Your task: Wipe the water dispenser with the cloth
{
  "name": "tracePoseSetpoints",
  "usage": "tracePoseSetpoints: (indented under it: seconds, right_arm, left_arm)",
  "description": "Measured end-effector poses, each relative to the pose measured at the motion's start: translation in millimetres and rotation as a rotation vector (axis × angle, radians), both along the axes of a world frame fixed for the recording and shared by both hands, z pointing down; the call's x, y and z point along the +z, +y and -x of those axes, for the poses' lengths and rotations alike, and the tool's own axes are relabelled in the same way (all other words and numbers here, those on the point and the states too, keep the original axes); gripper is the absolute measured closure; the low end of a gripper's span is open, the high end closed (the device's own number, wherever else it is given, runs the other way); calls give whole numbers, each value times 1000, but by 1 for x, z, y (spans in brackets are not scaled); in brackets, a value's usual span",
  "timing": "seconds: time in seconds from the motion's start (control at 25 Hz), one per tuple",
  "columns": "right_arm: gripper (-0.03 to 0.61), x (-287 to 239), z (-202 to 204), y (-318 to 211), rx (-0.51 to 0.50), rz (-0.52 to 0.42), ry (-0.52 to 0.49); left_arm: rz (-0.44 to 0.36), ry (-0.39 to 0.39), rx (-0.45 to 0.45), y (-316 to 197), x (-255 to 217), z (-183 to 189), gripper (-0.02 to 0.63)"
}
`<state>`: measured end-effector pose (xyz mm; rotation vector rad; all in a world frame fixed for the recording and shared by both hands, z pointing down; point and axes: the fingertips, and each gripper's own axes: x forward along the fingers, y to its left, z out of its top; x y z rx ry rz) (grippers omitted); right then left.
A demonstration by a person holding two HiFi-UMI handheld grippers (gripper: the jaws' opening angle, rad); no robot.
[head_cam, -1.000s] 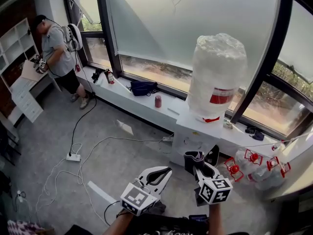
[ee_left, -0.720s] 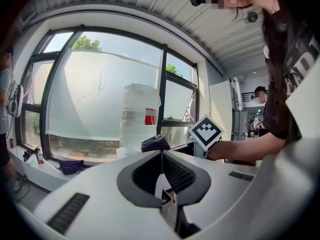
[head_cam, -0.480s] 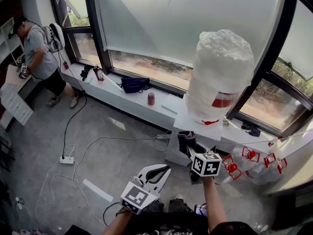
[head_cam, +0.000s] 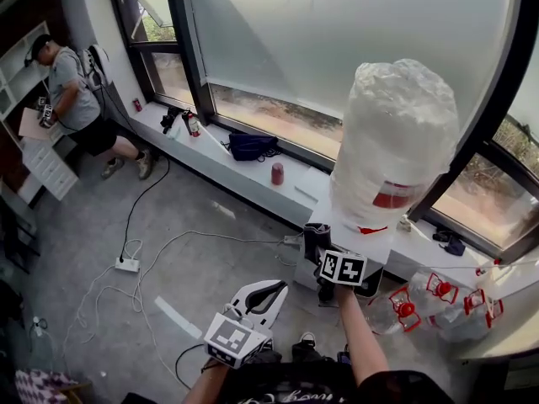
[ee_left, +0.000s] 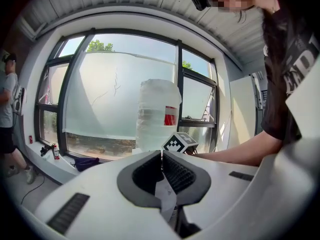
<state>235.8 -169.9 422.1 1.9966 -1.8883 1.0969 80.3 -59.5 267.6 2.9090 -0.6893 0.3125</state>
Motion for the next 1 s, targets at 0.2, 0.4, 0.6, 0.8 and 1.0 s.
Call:
tracePoseSetpoints:
  seconds: [0.2, 0.4, 0.6, 0.8, 1.0]
  right_arm:
    - [472, 22, -24, -13, 74, 42, -69]
    - [472, 35, -56, 2, 154, 59, -135]
    - [471, 33, -90, 34, 198, 27, -167]
    - [471, 37, -135, 77, 249, 27, -172]
    - [469, 39, -176, 114, 288, 27, -164]
  left_arm:
    - [3, -33, -90, -11, 6, 4, 594]
    - [16, -43, -121, -13, 9, 1, 594]
    - [18, -49, -84, -9, 12, -22, 594]
    - [17, -37, -14, 3, 13, -59, 594]
    - [16, -32, 31, 13, 13, -87, 594]
